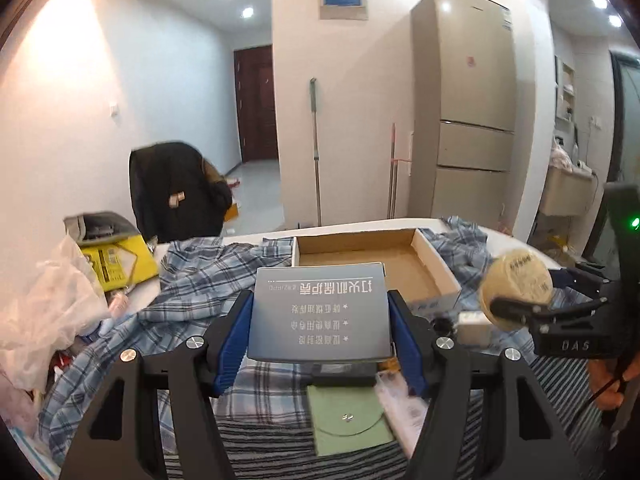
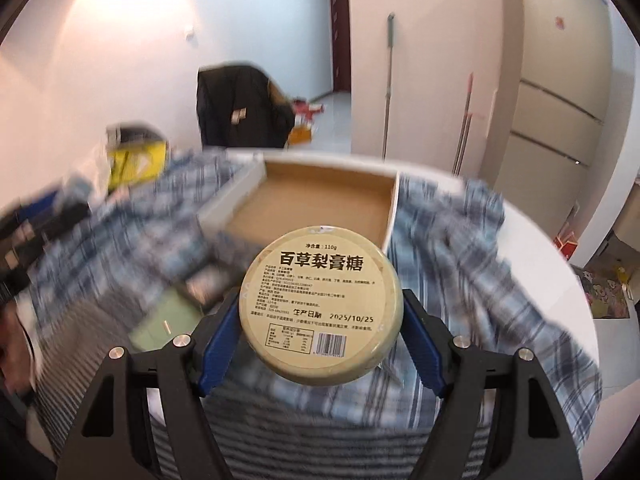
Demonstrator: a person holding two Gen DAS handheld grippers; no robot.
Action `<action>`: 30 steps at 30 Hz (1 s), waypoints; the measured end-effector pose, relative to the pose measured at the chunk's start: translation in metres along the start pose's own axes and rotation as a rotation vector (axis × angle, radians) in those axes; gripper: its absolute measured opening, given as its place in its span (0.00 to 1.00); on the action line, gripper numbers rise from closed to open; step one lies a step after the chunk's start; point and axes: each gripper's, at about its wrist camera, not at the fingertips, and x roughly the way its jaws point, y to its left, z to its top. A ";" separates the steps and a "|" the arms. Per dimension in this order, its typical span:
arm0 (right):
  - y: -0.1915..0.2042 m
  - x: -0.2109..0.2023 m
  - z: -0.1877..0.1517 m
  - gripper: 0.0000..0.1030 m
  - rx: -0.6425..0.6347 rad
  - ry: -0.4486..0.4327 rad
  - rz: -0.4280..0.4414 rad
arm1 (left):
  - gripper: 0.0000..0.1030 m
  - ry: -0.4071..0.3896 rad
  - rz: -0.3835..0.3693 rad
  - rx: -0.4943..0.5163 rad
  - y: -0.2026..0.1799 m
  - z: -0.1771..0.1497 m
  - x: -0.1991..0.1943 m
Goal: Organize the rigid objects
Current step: 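Lower the grey box into the cardboard tray with the left tool while the right tool lowers the tin in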
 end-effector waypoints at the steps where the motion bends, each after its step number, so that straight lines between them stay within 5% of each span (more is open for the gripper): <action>1: 0.002 -0.005 0.011 0.72 0.007 -0.025 0.006 | 0.65 0.007 -0.033 -0.015 0.000 0.007 0.000; 9: -0.003 -0.011 0.108 0.72 0.116 -0.202 -0.084 | 0.65 -0.116 -0.062 -0.137 0.002 0.090 0.036; 12: -0.006 0.009 0.138 0.72 0.124 -0.201 -0.124 | 0.65 -0.185 -0.001 -0.066 -0.005 0.123 0.060; 16: -0.016 0.042 0.161 0.72 0.173 -0.171 -0.122 | 0.65 -0.237 -0.130 -0.039 -0.001 0.143 0.086; 21: -0.033 0.092 0.151 0.72 0.225 -0.118 -0.132 | 0.65 -0.257 -0.107 -0.042 0.012 0.130 0.137; 24: -0.043 0.122 0.139 0.72 0.235 -0.101 -0.075 | 0.65 -0.222 -0.098 0.006 0.015 0.110 0.182; 27: -0.048 0.146 0.132 0.72 0.218 -0.083 -0.094 | 0.65 -0.086 -0.048 0.046 0.015 0.092 0.239; 30: -0.050 0.164 0.124 0.72 0.183 -0.026 -0.120 | 0.65 0.059 -0.091 -0.026 0.025 0.076 0.280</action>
